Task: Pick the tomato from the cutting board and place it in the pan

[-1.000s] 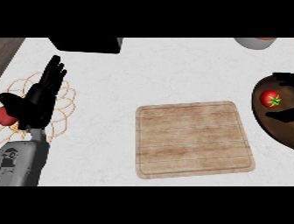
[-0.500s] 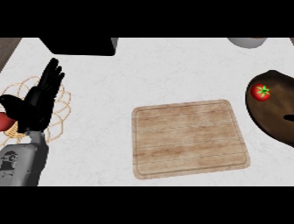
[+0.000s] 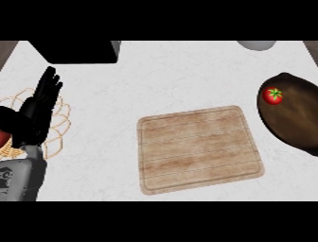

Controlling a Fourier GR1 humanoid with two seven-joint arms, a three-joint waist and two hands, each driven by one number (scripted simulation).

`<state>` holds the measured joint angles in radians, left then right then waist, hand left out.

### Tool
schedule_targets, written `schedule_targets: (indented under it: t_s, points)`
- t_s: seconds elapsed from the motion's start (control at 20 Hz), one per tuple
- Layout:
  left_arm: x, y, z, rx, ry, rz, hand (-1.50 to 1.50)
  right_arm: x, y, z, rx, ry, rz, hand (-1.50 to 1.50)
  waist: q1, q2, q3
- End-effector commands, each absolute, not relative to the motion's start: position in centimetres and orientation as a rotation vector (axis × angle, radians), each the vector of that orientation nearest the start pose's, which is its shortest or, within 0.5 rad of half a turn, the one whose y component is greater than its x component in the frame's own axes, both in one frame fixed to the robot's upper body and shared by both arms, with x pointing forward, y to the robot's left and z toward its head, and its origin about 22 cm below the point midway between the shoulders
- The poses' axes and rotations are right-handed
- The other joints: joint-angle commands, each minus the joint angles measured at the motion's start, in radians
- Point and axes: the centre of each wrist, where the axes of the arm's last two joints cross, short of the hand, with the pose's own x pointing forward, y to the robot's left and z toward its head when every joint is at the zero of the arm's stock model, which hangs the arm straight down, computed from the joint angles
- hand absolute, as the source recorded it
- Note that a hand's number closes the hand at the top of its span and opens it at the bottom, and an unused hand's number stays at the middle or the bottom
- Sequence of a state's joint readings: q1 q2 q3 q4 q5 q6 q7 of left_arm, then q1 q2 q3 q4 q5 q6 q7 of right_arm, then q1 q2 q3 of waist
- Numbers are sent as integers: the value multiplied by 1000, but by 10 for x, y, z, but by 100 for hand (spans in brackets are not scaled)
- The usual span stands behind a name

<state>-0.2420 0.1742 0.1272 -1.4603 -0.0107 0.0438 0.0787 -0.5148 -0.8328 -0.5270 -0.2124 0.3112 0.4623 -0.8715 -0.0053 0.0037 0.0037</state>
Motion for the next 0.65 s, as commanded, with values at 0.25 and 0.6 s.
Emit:
schedule_targets:
  t_s: [0.25,0.6]
  points:
    - [291,299,50,235,-1599,-29,0,186,-595,53,-151,-1809,222,-150,-16,-9,-1]
    - [287,286,49,225,-1615,-40,0,164,-603,58,-178,-1736,298,-150,-10,-10,-1]
